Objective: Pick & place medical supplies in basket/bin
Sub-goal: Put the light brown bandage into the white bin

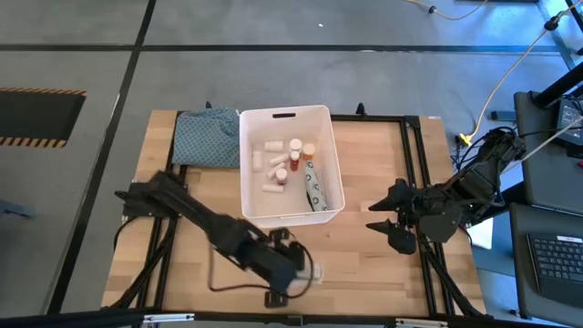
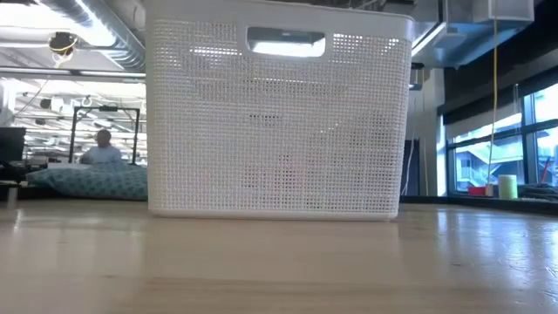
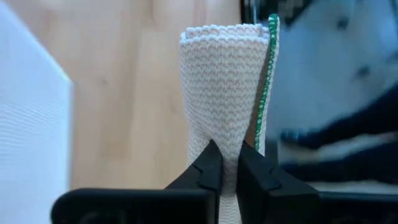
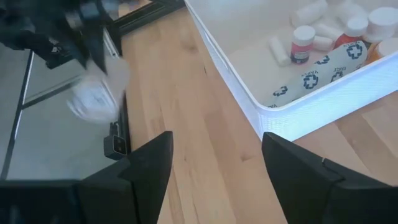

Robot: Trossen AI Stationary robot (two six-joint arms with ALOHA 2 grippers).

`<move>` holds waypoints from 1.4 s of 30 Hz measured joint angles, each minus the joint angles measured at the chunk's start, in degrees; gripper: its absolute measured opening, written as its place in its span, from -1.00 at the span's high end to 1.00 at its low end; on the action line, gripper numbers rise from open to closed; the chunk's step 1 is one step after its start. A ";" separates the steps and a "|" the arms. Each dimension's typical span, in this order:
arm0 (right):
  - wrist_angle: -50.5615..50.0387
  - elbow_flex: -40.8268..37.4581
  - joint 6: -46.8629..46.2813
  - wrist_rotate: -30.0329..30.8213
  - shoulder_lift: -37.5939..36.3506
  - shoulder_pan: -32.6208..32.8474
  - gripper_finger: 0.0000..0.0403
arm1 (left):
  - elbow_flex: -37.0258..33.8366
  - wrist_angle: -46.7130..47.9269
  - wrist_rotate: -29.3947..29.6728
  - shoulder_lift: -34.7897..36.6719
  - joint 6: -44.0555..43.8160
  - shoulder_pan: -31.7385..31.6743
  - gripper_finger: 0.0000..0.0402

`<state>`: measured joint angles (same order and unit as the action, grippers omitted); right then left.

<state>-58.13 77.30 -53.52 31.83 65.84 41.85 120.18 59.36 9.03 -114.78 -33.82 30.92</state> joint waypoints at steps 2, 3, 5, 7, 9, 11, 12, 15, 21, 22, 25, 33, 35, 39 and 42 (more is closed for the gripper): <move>0.00 0.00 0.02 0.00 0.00 0.00 -0.23 | 0.00 -1.33 4.47 3.41 0.04 0.06 0.91; -0.02 0.00 0.02 0.00 0.00 0.02 -0.23 | 0.00 -2.28 7.31 5.39 0.06 0.04 0.91; -0.02 0.00 0.02 0.00 0.00 0.00 -0.23 | 0.10 -3.22 14.55 9.01 0.04 0.06 0.89; -0.02 0.00 0.02 0.00 0.00 0.00 -0.23 | 0.15 -3.97 23.08 12.11 -0.70 -0.08 0.88; -0.02 0.00 0.02 0.00 0.00 0.00 -0.23 | 0.17 -3.86 30.85 14.67 -3.14 -1.00 0.88; -0.02 0.00 0.02 0.00 0.00 -0.06 -0.23 | 0.17 -3.82 34.69 16.66 -5.35 -2.87 0.88; -0.02 0.00 0.02 0.00 0.00 -0.05 -0.23 | 0.17 -3.76 34.08 17.59 -4.59 -4.08 0.89; -0.02 0.00 0.02 0.00 0.00 -0.05 -0.23 | 0.17 -3.44 26.90 19.18 0.22 -8.32 0.89; -0.04 0.02 -0.04 0.49 0.00 -0.40 -0.23 | 0.13 2.59 14.26 19.13 4.86 -18.56 0.89; -0.06 0.02 -0.09 1.05 0.00 -0.51 -0.23 | 0.15 4.07 13.18 18.87 5.46 -20.07 0.89; -0.52 0.02 0.00 2.68 0.00 -1.12 -0.23 | 0.06 9.00 6.91 17.86 11.73 -23.92 0.89; -4.48 0.02 -7.52 12.28 -0.01 -5.98 -0.23 | 0.04 12.81 2.92 17.44 21.39 -30.34 0.89; -4.76 0.02 -9.45 14.06 -0.12 -8.60 -0.23 | 0.04 12.69 3.00 17.44 22.79 -31.79 0.89; -5.40 0.04 -7.07 12.93 -0.13 -15.28 -0.23 | 0.04 12.93 2.85 17.44 27.10 -35.35 0.89; -7.18 0.04 -6.64 10.57 -0.63 -21.37 -0.23 | 0.09 13.30 2.87 17.01 30.37 -37.81 0.89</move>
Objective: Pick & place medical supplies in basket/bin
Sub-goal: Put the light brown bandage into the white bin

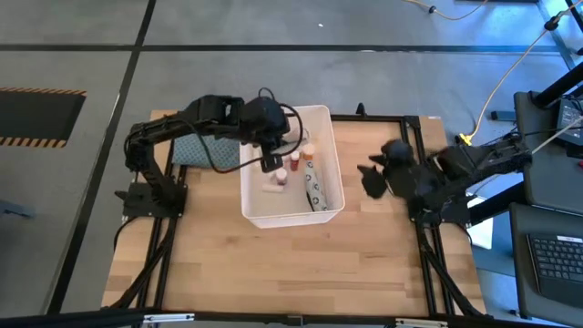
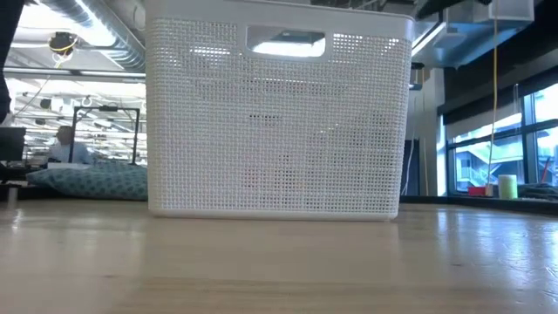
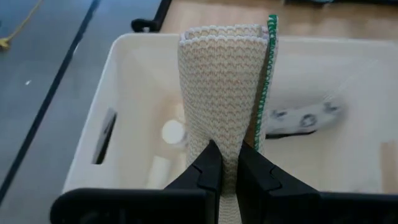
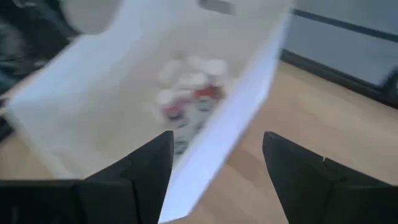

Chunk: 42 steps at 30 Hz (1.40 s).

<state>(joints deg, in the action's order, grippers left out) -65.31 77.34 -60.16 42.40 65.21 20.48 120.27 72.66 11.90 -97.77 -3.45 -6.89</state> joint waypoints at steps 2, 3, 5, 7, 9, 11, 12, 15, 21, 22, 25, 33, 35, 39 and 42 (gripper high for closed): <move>0.12 0.00 2.46 -2.26 -0.52 -4.19 -0.23 | 0.00 1.07 -0.07 -0.20 1.48 -1.63 0.89; 0.54 0.00 4.39 -3.42 -0.79 -6.07 -0.23 | 0.00 1.63 -0.11 -0.19 2.31 -2.38 0.89; 2.28 0.00 8.90 -5.21 -1.23 -9.89 -0.23 | 0.00 2.32 -0.17 -0.09 4.58 -3.78 0.89; 4.98 0.00 13.91 -7.11 -1.58 -13.81 -0.23 | 0.00 3.05 -1.91 -0.09 6.65 -4.98 0.89; 7.89 0.00 18.98 -9.87 -1.70 -17.97 -0.23 | 0.00 2.91 -5.81 -0.10 7.83 -5.81 0.89; 10.46 0.00 24.30 -13.49 -1.80 -22.37 -0.23 | 0.00 2.91 -10.92 -0.09 8.47 -6.35 0.89; 11.52 0.00 26.72 -15.39 -1.82 -24.68 -0.23 | 0.00 2.90 -13.81 -0.09 8.60 -6.52 0.89; 13.80 0.00 32.43 -21.02 -1.88 -32.21 -0.23 | 0.00 2.03 -21.52 -0.17 8.33 -6.78 0.89; 16.61 0.00 39.49 -30.17 -1.88 -46.39 -0.23 | 0.02 2.48 -25.11 -3.94 6.39 -6.21 0.89; 17.02 0.00 40.95 -31.72 -1.88 -48.19 -0.23 | 0.02 2.61 -25.14 -4.94 6.26 -6.23 0.89; 19.49 0.00 44.74 -35.75 -1.88 -52.24 -0.23 | 0.02 3.44 -25.93 -8.12 6.52 -6.28 0.89; 22.43 0.00 50.28 -38.63 -1.66 -57.27 -0.23 | 0.00 8.31 -31.33 -13.22 11.11 -6.67 0.89; 22.41 0.00 50.42 -38.63 -1.36 -58.08 -0.23 | 0.00 8.42 -30.92 -13.26 12.03 -7.28 0.89; 22.30 0.00 52.50 -40.04 -0.78 -59.14 -0.23 | 0.00 8.74 -29.86 -13.62 12.47 -8.77 0.89; 22.25 0.00 53.23 -41.01 -0.38 -59.14 -0.23 | 0.00 8.88 -29.60 -13.56 16.06 -9.19 0.89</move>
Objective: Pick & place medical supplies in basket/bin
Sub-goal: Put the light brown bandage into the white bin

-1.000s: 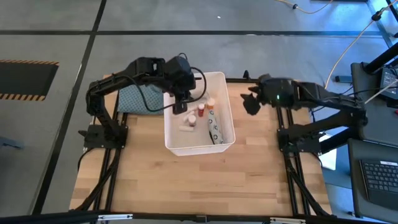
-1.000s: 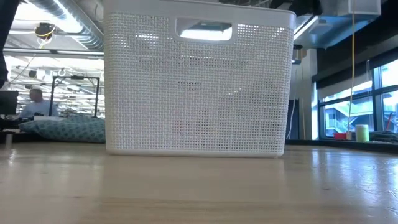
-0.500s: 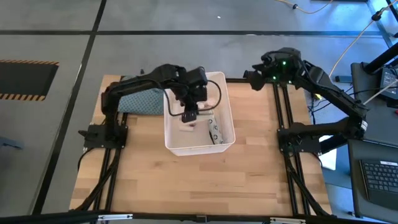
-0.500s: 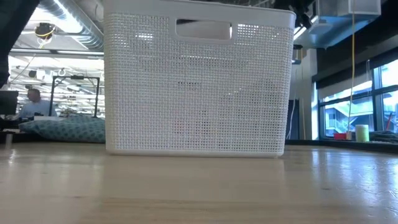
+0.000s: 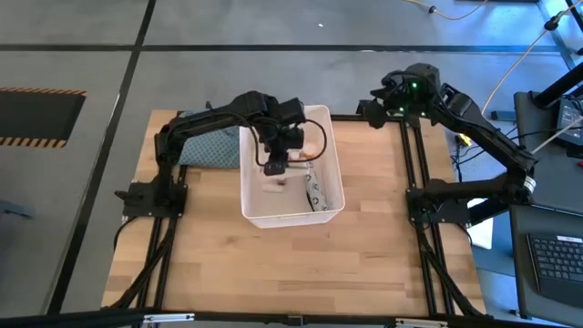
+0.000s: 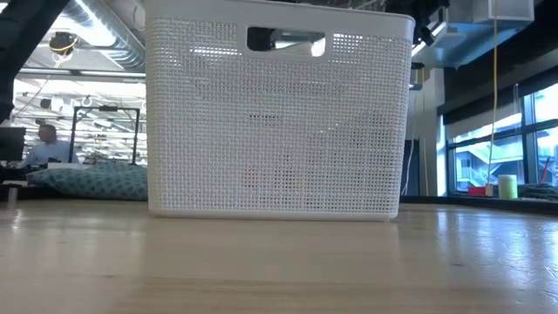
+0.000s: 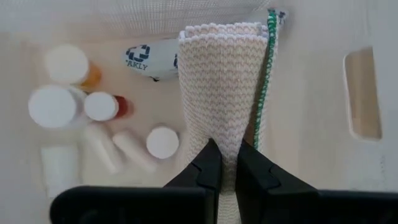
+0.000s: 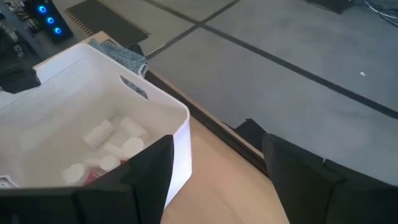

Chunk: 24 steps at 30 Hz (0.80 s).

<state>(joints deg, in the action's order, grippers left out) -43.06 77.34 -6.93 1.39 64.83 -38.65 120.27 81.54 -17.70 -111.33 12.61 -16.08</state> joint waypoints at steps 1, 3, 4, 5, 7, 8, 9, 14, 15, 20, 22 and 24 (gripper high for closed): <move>-0.08 0.00 0.05 -0.04 0.08 0.01 -0.23 | 0.00 -0.02 0.24 -0.02 1.86 0.09 0.89; -0.26 0.00 0.12 -0.20 0.11 0.04 -0.23 | 0.00 -0.05 0.63 -0.31 6.68 0.60 0.89; -0.70 0.00 0.15 -0.17 0.14 0.02 -0.23 | 0.00 -0.03 1.33 -0.45 9.28 0.90 0.89; -1.21 0.00 0.27 -0.17 0.16 0.02 -0.23 | 0.00 -0.04 2.61 -0.52 11.77 1.29 0.89; -1.80 0.00 1.15 -0.15 0.16 0.02 -0.23 | 0.00 -0.06 5.43 -0.96 17.52 2.27 0.89; -2.37 0.00 1.31 -0.15 0.16 0.02 -0.23 | 0.00 0.15 6.57 -1.25 21.05 2.68 0.89; -2.92 0.00 1.39 -0.17 0.16 0.03 -0.23 | 0.00 0.85 7.37 -1.61 25.00 3.05 0.89; -4.72 0.00 1.43 -0.15 0.18 0.02 -0.23 | 0.00 7.85 12.58 -3.32 45.02 5.52 0.89; -5.39 0.00 1.43 -0.15 0.18 0.03 -0.23 | -0.03 9.00 14.26 -3.77 48.53 6.01 0.89; -6.80 0.00 1.43 -0.13 0.18 0.04 -0.23 | -2.28 8.27 20.20 -4.21 62.98 8.89 0.89; -6.79 0.00 1.38 -0.11 0.18 0.04 -0.23 | -4.30 7.62 21.12 -4.14 66.43 9.75 0.89; -6.75 0.00 1.30 -0.09 0.18 0.04 -0.23 | -5.95 8.07 21.15 -4.28 66.91 10.32 0.89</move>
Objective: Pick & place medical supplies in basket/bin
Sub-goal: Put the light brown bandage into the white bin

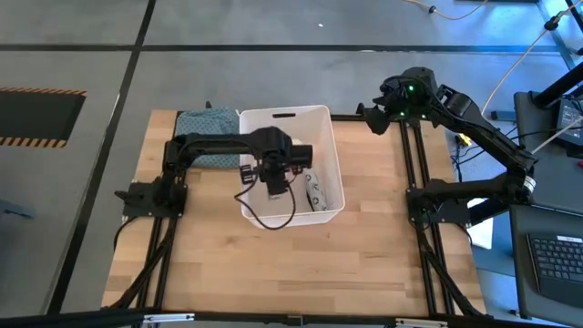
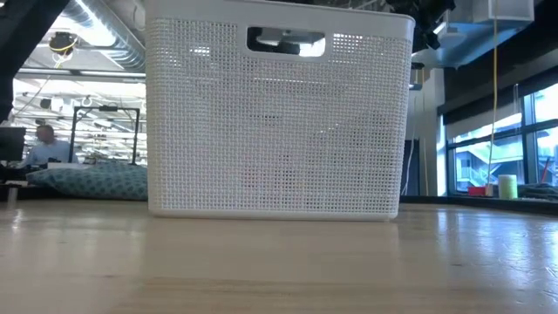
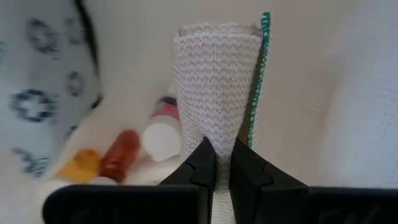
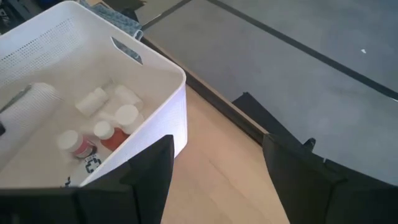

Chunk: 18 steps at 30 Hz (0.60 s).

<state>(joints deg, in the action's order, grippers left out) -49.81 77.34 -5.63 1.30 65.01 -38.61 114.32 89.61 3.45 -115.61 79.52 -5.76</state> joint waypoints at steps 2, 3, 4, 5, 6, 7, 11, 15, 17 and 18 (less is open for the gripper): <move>0.01 0.00 -0.02 0.00 0.00 0.00 -0.23 | -1.81 0.01 0.88 0.16 0.06 0.48 0.89; 0.01 0.00 -0.04 0.00 0.00 0.00 -0.23 | -2.99 -0.55 1.98 0.17 0.49 0.72 0.89; 0.01 0.00 -0.10 0.00 0.00 0.00 -0.23 | -4.18 -1.33 3.42 0.13 1.06 1.00 0.89; 0.03 0.00 -0.26 0.00 0.00 0.00 -0.23 | -5.17 -1.62 4.49 0.02 1.79 1.29 0.89; 0.03 0.00 -0.37 0.00 0.00 0.00 -0.23 | -6.36 -2.45 5.65 0.21 2.46 1.38 0.89; 0.06 0.00 -0.62 0.01 0.00 0.00 -0.23 | -7.35 -4.17 7.03 0.26 3.43 1.59 0.89; 0.08 0.00 -1.40 0.04 0.00 0.02 -0.23 | -10.72 -8.08 7.39 0.04 4.40 1.73 0.84; 0.06 0.00 -1.42 0.00 0.00 0.02 -0.23 | -11.43 -9.39 7.43 0.04 5.43 1.93 0.70; 0.06 0.00 -1.42 0.00 0.00 0.02 -0.23 | -11.43 -9.47 7.43 0.05 5.73 1.97 0.62; 0.06 0.00 -1.44 0.00 0.00 0.02 -0.23 | -11.43 -9.73 7.43 0.07 5.73 1.97 0.59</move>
<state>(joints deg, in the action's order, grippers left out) -49.76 77.34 -7.07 1.30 65.01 -38.59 102.89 79.88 10.87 -115.55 85.25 -3.79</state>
